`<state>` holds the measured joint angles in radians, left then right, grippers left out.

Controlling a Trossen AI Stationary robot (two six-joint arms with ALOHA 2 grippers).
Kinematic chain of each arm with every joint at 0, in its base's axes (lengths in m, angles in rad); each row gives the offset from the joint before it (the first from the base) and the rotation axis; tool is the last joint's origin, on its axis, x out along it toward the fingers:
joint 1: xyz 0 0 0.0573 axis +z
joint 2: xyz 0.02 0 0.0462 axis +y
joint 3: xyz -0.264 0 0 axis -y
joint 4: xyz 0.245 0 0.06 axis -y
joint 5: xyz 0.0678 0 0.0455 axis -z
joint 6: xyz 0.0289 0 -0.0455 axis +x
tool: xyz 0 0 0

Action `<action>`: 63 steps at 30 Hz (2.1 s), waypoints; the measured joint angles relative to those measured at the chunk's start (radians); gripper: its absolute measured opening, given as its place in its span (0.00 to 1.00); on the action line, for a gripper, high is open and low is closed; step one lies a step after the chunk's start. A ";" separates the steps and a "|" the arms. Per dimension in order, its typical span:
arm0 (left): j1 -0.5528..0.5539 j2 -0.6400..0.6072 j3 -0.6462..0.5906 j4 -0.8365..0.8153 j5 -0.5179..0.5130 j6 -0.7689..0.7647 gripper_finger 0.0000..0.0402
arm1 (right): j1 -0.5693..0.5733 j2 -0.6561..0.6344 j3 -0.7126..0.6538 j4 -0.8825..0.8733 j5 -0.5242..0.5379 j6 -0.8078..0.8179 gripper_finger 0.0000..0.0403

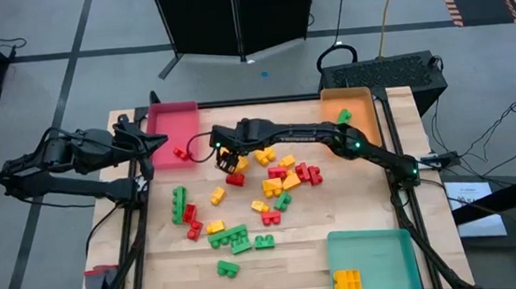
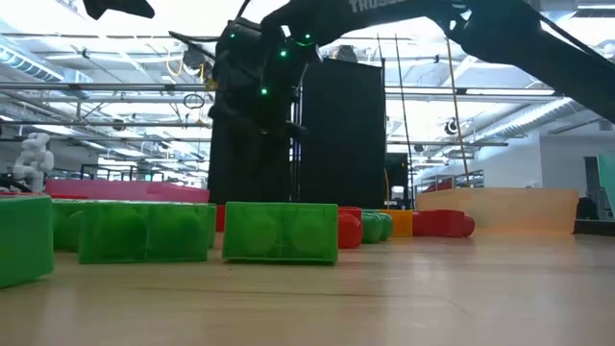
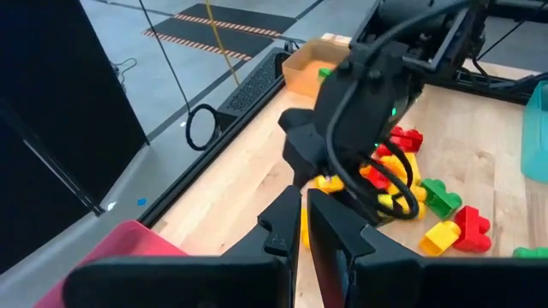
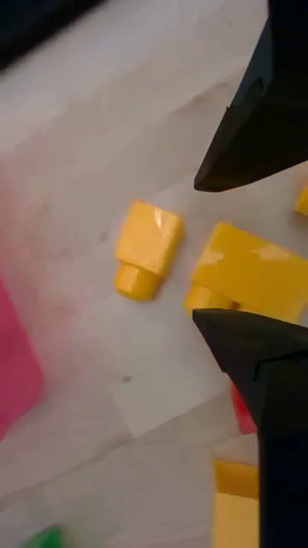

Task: Sort blocks
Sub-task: Put the yellow game piece into the blue bin

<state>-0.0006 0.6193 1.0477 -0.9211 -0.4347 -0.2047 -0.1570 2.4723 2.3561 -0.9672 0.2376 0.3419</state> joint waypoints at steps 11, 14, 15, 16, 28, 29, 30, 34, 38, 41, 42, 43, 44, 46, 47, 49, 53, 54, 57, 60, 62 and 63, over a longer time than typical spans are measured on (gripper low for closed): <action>0.000 0.000 0.000 -0.001 0.008 -0.026 0.08 | -0.001 0.001 0.000 -0.029 0.023 0.088 0.57; 0.000 0.000 0.000 -0.001 0.008 -0.026 0.08 | 0.000 0.011 0.001 -0.040 0.022 0.113 0.57; 0.000 0.000 0.000 -0.001 0.008 -0.026 0.08 | 0.000 0.015 0.001 -0.059 0.020 0.127 0.57; 0.000 0.000 0.000 -0.001 0.009 -0.026 0.08 | 0.000 0.024 0.001 -0.082 0.015 0.141 0.57; 0.000 0.000 0.000 -0.001 0.013 -0.026 0.08 | 0.005 0.067 -0.001 -0.085 -0.038 0.203 0.57; 0.000 0.000 0.000 -0.002 0.013 -0.026 0.08 | 0.007 0.070 -0.001 -0.088 -0.042 0.203 0.57; 0.000 0.000 0.000 -0.002 0.012 -0.026 0.08 | 0.009 0.076 -0.001 -0.076 -0.052 0.204 0.57; 0.000 0.000 0.000 -0.002 0.012 -0.026 0.08 | 0.015 0.088 0.002 -0.082 -0.072 0.204 0.57; 0.000 0.000 0.000 -0.002 0.012 -0.026 0.08 | 0.015 0.093 0.003 -0.104 -0.074 0.206 0.57; 0.000 0.000 0.000 -0.002 0.012 -0.026 0.08 | 0.015 0.097 0.004 -0.113 -0.073 0.205 0.57; 0.000 0.000 0.000 -0.002 0.012 -0.026 0.08 | 0.015 0.097 0.004 -0.119 -0.074 0.204 0.57; 0.000 0.000 0.000 -0.002 0.012 -0.026 0.08 | 0.015 0.097 0.004 -0.123 -0.075 0.198 0.57; 0.000 0.000 0.000 -0.002 0.012 -0.026 0.08 | 0.015 0.097 0.004 -0.124 -0.078 0.196 0.57; 0.000 0.000 0.000 -0.002 0.012 -0.026 0.08 | 0.015 0.095 0.004 -0.123 -0.091 0.192 0.57; 0.000 0.000 0.000 -0.002 0.012 -0.026 0.08 | 0.013 0.091 0.003 -0.124 -0.101 0.189 0.57; 0.000 0.000 0.000 -0.002 0.012 -0.026 0.08 | 0.010 0.085 0.002 -0.124 -0.120 0.188 0.57; 0.000 0.000 0.000 -0.002 0.012 -0.026 0.08 | -0.004 0.063 -0.002 -0.140 -0.191 0.186 0.58; 0.000 0.000 0.000 -0.002 0.012 -0.026 0.08 | -0.009 0.058 -0.003 -0.149 -0.209 0.184 0.59; 0.000 0.000 0.000 -0.002 0.015 -0.026 0.08 | -0.020 0.042 -0.004 -0.169 -0.255 0.166 0.63; 0.000 0.000 0.000 -0.002 0.016 -0.025 0.08 | -0.030 0.024 -0.003 -0.182 -0.289 0.104 0.66; 0.000 0.000 0.000 -0.002 0.016 -0.026 0.08 | -0.038 0.020 -0.003 -0.189 -0.298 0.105 0.69; 0.000 0.000 0.000 -0.002 0.016 -0.025 0.08 | -0.041 0.020 -0.003 -0.207 -0.299 0.122 0.70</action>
<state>-0.0002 0.6195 1.0477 -0.9230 -0.4190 -0.2298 -0.1979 2.4924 2.3535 -1.1737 -0.0617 0.4641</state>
